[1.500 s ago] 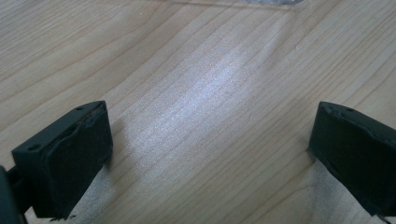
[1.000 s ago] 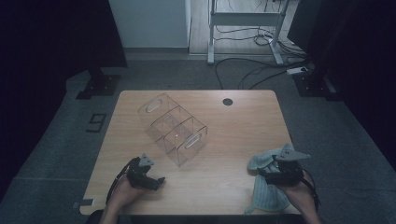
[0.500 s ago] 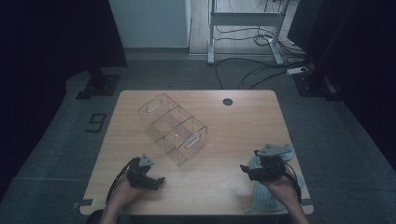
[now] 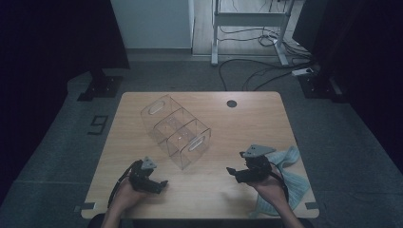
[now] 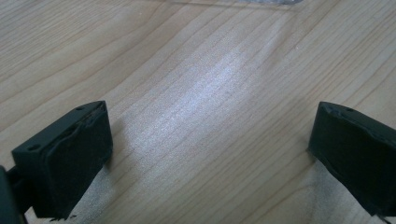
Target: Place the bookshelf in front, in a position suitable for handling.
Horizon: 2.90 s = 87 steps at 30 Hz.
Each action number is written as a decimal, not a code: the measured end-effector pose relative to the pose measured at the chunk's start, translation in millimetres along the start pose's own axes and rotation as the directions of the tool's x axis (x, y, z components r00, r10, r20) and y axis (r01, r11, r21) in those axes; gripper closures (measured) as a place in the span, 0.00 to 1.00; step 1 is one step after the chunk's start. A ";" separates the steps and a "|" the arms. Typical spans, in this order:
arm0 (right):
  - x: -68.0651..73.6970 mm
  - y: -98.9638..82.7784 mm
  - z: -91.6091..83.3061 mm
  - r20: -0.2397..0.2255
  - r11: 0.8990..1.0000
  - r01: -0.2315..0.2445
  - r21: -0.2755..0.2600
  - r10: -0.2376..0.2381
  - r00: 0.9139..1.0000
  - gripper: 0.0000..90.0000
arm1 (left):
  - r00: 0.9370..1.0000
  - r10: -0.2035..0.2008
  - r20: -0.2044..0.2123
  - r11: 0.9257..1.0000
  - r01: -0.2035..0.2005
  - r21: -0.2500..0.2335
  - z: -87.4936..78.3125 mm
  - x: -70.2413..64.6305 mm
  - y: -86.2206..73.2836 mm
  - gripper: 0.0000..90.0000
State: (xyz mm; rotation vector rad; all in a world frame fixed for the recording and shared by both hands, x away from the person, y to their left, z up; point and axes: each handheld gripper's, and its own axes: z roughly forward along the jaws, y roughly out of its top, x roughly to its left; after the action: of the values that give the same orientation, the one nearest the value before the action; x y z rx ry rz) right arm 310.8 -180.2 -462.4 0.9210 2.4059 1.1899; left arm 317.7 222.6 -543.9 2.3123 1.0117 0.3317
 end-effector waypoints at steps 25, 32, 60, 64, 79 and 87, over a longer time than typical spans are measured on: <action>24.1 27.0 33.8 -0.088 1.000 0.025 -0.012 -0.026 0.996 0.28 | 1.000 -0.019 -0.004 0.999 0.019 -0.037 -15.8 -4.5 16.2 0.32; 32.9 36.6 40.0 -0.119 0.999 0.037 -0.027 -0.040 0.992 0.32 | 1.000 0.008 -0.004 0.999 -0.008 -0.043 -15.6 -8.4 18.1 0.33; 68.5 79.3 66.1 -0.222 0.992 0.100 -0.081 -0.116 0.968 0.38 | 0.998 -0.028 -0.050 1.000 0.027 -0.015 -15.6 5.1 10.6 0.30; 74.1 88.6 63.8 -0.239 0.990 0.104 -0.096 -0.124 0.963 0.37 | 0.998 -0.025 -0.050 1.000 0.024 -0.006 -14.6 5.0 10.5 0.30; 87.4 124.6 82.6 -0.228 0.985 0.154 -0.077 -0.168 0.959 0.29 | 0.999 -0.019 -0.047 1.000 0.020 0.022 -11.7 5.1 9.4 0.29; 89.0 127.1 97.8 -0.220 0.987 0.156 -0.026 -0.158 0.963 0.28 | 0.999 -0.021 -0.048 0.999 0.022 0.030 -11.5 6.1 8.5 0.28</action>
State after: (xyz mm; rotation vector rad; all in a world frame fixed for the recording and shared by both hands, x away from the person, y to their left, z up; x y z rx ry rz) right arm 347.5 -5.4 -420.4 0.6087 2.5882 1.3011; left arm 321.9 227.3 -529.7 2.3293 1.0711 0.3664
